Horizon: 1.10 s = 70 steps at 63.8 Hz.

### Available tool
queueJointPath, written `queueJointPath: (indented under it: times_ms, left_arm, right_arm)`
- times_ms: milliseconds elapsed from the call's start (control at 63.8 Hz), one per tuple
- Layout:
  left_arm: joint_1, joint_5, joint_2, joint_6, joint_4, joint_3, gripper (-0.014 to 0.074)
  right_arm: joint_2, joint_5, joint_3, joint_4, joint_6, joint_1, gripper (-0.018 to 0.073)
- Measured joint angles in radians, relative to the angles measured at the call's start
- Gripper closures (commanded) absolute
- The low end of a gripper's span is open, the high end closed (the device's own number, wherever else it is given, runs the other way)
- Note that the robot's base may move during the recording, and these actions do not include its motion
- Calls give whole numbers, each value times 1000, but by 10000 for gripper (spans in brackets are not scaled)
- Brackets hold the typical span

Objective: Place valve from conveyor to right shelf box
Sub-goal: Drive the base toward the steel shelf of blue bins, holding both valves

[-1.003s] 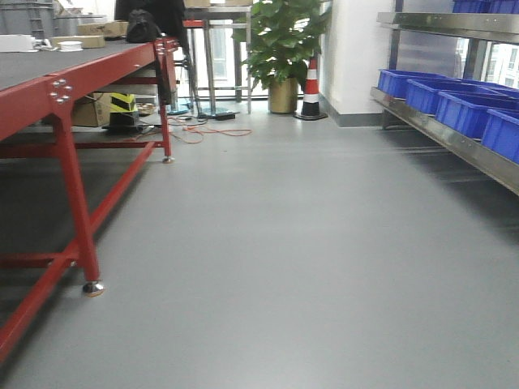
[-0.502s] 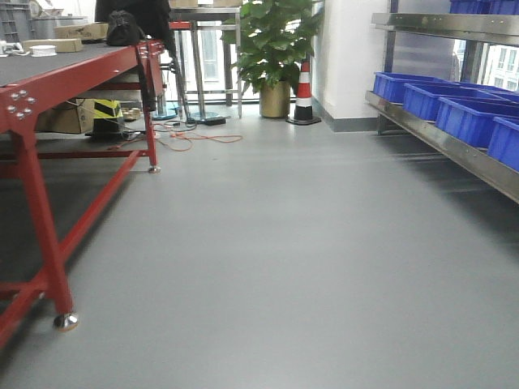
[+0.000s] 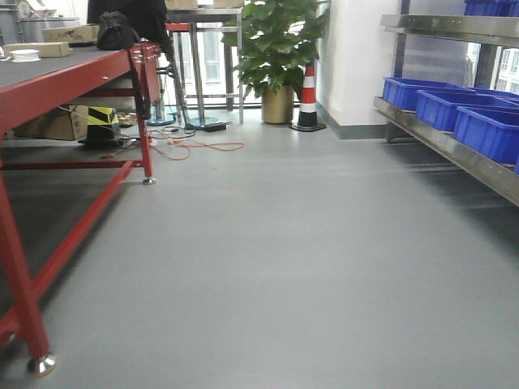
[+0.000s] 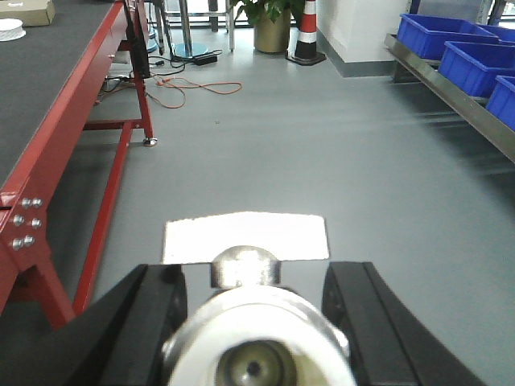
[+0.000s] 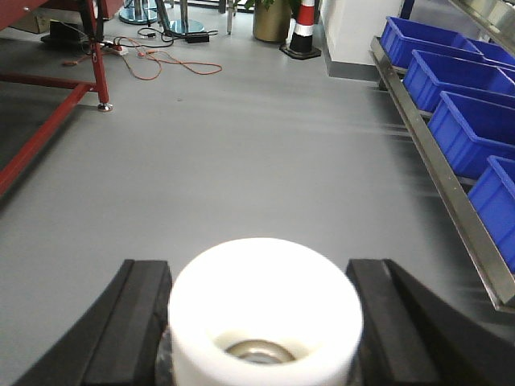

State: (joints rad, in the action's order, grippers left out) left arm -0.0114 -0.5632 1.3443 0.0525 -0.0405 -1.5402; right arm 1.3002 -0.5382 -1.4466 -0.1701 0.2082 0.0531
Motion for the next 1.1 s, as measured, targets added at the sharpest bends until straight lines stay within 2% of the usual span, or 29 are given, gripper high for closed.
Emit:
queueJointPath:
  times_ms: [1097]
  left_arm:
    - [0, 1, 0, 0, 2, 0, 708]
  right_arm:
    - [1, 0, 0, -2, 0, 0, 721]
